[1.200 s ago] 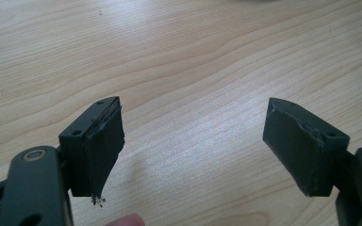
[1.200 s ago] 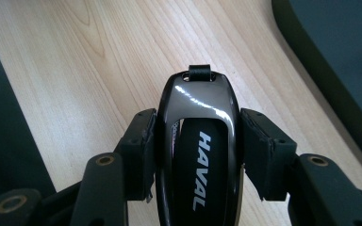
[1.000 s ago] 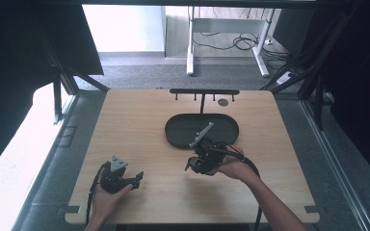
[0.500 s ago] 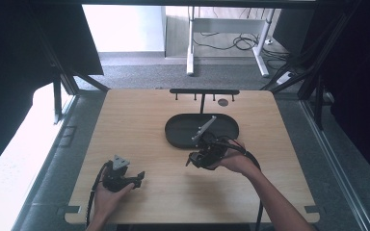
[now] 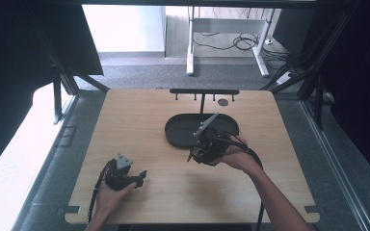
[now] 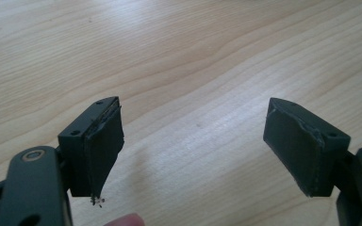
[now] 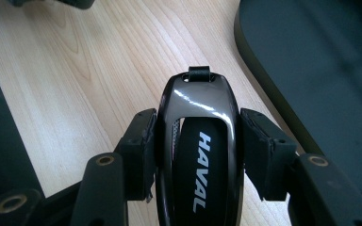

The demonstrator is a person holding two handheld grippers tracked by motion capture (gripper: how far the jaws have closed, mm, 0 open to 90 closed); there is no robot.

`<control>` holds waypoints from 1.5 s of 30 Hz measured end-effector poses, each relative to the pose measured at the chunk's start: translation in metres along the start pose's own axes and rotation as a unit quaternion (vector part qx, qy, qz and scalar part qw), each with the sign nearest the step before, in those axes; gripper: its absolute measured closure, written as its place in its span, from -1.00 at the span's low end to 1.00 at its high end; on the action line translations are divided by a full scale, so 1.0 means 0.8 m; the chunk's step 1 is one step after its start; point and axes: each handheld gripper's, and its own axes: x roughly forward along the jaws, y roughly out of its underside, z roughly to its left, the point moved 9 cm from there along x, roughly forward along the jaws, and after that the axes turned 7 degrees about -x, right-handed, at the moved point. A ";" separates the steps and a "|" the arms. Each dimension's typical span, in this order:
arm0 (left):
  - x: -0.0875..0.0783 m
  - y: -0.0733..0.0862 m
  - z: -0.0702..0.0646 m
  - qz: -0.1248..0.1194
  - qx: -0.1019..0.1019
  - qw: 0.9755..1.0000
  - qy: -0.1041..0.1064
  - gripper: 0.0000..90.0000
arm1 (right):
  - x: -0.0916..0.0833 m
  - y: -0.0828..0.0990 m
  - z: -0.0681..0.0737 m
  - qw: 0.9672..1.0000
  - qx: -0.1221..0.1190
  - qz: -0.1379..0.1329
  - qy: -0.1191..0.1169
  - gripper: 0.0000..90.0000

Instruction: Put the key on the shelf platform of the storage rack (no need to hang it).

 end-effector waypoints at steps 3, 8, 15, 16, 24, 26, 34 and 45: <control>-0.002 0.003 -0.008 0.002 -0.001 1.000 0.015 -0.54 | -0.003 -0.004 -0.005 1.000 -0.001 0.004 0.007 0.10; -0.004 0.008 -0.019 0.009 -0.005 1.000 0.029 -0.52 | -0.010 -0.011 -0.019 1.000 0.003 -0.003 0.009 0.10; -0.003 0.014 -0.023 0.015 0.004 1.000 0.024 -0.52 | -0.016 -0.014 -0.042 1.000 0.014 -0.011 0.015 0.10; -0.003 0.015 -0.022 0.017 0.002 1.000 0.025 -0.52 | -0.016 -0.015 -0.045 1.000 0.016 -0.011 0.016 0.10; -0.003 0.016 -0.020 0.018 -0.006 0.999 0.030 -0.52 | -0.011 -0.020 -0.074 1.000 0.022 -0.002 0.019 0.10; -0.002 0.016 -0.020 0.020 -0.006 0.999 0.030 -0.52 | -0.008 -0.021 -0.082 1.000 0.022 0.002 0.022 0.10; 0.001 0.018 -0.020 0.031 -0.010 0.999 0.032 -0.53 | 0.015 -0.026 -0.115 0.999 0.040 -0.001 0.029 0.10; 0.000 0.019 -0.019 0.035 -0.011 0.999 0.038 -0.52 | 0.063 -0.035 -0.128 0.999 0.039 0.016 0.024 0.10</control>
